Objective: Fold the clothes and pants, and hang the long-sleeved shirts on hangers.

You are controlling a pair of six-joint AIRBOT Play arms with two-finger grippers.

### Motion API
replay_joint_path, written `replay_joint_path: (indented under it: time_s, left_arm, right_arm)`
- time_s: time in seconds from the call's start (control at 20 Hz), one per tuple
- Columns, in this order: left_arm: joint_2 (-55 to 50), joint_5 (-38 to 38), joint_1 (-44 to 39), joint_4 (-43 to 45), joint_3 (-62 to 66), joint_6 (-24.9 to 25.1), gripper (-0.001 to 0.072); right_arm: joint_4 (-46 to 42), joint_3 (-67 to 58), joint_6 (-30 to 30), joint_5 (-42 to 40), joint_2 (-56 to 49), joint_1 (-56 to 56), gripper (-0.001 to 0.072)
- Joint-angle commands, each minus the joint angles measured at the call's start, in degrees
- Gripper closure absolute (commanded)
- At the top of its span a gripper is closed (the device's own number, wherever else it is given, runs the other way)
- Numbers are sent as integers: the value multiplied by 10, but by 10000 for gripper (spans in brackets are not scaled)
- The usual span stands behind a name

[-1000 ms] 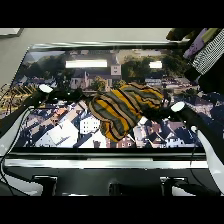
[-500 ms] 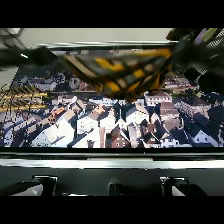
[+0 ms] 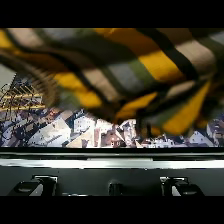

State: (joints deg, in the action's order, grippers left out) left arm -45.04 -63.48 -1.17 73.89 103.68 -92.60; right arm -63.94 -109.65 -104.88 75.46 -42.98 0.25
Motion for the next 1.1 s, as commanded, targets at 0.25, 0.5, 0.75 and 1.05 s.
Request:
replay_joint_path:
  time_s: [0.25, 0.5, 0.75, 1.05]
  left_arm:
    - [-68, 3, 0, 26, -68, -5, 690]
    - [-313, 90, -20, 4, -106, -5, 689]
    - [-539, 122, -64, -104, -106, -5, 689]
    - [-561, 82, -57, -159, -100, -11, 81]
  right_arm:
    - [-29, -1, -61, 180, -116, 0, 689]
    - [-42, 105, -8, 123, -297, 0, 689]
    - [-25, 204, -8, -70, -482, 0, 688]
    - [3, 202, 76, -41, -521, -13, 193]
